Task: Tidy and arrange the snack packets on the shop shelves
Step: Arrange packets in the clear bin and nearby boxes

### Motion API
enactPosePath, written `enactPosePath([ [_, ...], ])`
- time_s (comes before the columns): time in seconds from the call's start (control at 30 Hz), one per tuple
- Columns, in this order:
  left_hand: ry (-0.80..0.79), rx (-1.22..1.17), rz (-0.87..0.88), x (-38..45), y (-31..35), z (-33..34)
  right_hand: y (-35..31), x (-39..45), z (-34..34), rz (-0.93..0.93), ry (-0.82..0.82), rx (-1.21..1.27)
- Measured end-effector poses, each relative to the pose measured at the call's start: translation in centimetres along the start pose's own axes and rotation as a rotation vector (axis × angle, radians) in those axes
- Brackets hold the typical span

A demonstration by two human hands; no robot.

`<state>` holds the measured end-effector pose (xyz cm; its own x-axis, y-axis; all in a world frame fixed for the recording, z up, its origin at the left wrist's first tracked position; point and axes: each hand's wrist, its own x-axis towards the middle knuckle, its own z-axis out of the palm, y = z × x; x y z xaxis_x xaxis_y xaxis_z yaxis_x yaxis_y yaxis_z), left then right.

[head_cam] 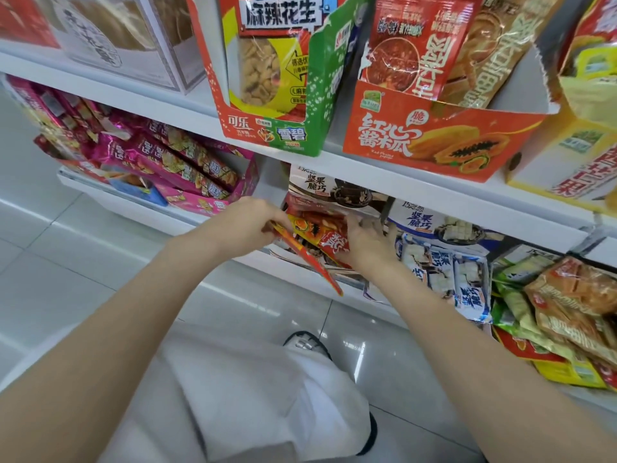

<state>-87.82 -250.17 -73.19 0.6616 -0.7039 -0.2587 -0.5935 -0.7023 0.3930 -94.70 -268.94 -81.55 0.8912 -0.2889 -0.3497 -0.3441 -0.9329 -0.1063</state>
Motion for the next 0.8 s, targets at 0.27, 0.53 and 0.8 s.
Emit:
enactPosePath([
  [0.27,-0.007,-0.180,-0.037,-2.9,0.4,-0.3,0.1,-1.4,-0.9,-0.012,0.255,0.055],
  [0.53,0.173,-0.291,-0.141,-2.9,0.6,-0.5,3.5,-7.6,-3.1,-0.113,0.716,0.078],
  [0.8,0.224,-0.468,-0.158,-3.4,2.5,-0.3,10.1,-18.4,-3.7,-0.038,0.910,0.292],
])
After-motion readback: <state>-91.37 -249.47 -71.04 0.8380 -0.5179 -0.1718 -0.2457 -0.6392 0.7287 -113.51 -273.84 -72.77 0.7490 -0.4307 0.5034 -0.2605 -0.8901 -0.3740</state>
